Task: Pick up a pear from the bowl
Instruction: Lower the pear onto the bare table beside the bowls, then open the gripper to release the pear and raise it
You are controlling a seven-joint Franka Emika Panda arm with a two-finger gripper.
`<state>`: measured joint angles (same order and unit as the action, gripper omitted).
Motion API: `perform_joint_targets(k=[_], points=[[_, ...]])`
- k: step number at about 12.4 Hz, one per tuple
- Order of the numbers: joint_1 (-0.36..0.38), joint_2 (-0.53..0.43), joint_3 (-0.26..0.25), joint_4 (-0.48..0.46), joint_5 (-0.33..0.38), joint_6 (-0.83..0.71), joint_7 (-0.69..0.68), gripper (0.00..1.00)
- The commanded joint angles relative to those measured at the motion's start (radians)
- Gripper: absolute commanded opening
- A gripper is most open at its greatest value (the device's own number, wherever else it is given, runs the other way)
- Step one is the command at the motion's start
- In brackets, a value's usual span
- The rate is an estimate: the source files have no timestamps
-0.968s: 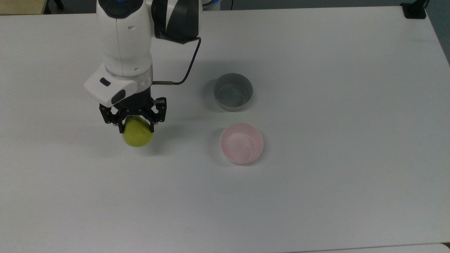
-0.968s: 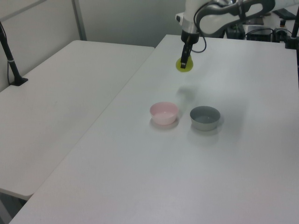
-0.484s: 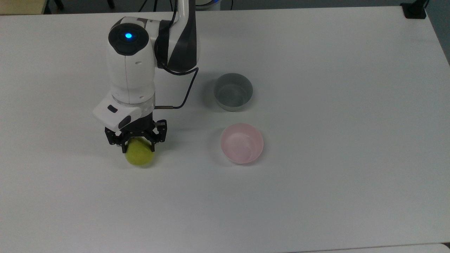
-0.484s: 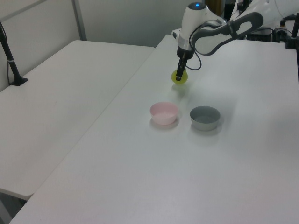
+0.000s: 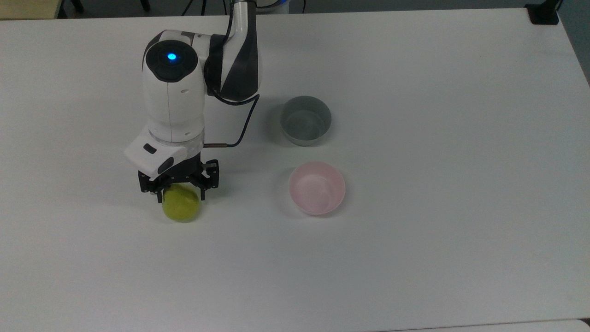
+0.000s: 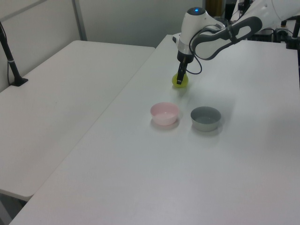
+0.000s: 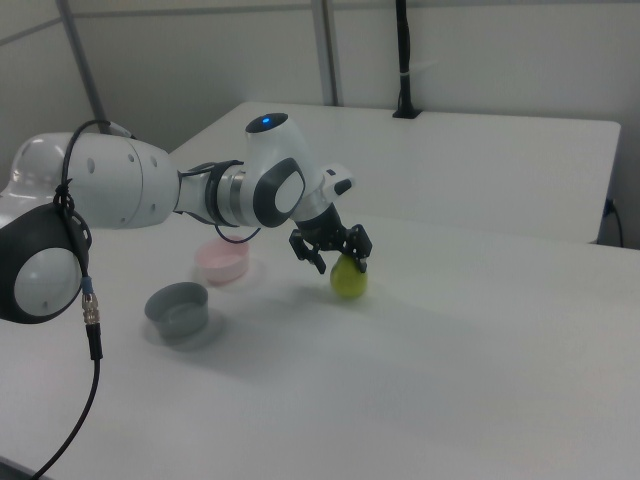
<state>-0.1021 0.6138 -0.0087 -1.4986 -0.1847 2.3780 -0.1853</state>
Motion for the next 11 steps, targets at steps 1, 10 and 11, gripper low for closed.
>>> perform_joint_targets(k=[1, 10, 11], points=[[-0.008, -0.049, 0.001, 0.008, -0.003, -0.002, 0.001, 1.0], [0.114, -0.397, 0.016, -0.044, 0.072, -0.526, 0.162, 1.0], [0.126, -0.446, 0.016, -0.07, 0.083, -0.578, 0.177, 1.0]])
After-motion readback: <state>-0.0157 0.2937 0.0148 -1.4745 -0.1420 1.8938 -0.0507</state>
